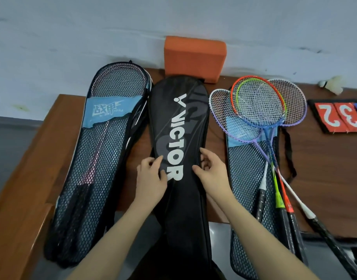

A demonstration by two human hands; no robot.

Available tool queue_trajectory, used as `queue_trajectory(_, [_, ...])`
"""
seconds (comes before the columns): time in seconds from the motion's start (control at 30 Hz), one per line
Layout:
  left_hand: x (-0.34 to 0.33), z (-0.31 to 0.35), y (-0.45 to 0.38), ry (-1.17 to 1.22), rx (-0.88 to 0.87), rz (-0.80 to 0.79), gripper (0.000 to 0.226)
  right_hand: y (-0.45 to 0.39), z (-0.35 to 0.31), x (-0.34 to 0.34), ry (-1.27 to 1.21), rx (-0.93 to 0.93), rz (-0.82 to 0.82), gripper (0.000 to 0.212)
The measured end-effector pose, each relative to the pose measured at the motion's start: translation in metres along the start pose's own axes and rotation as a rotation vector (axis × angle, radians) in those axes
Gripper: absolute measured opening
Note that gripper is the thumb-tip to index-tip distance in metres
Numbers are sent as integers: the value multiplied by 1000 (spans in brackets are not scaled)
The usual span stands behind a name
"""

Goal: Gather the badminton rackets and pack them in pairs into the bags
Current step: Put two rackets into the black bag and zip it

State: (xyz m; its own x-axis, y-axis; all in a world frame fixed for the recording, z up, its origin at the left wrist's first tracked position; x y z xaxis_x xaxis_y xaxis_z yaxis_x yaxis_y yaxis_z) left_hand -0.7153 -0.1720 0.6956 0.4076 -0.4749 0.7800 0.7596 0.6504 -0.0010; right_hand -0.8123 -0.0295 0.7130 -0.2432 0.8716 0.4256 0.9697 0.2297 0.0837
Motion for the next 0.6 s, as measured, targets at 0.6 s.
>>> queue_trajectory(0.6, [34,56,-87,445,-55,-45,20,18,-47,-5,211,418,-114,38])
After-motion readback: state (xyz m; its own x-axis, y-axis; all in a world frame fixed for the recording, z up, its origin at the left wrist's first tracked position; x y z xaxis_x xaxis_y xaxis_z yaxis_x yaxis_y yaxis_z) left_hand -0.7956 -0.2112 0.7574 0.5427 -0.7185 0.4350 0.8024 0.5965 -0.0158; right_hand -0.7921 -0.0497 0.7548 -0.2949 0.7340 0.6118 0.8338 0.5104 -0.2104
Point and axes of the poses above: each hand's wrist, its own y-axis away from the middle knuckle, its own x-axis out of the back of the hand, z = x × y, the point moved 1 cm from there along -y, towards the middle knuckle, and after that the axes turned 8 degrees about z, right-handed, at the moved point
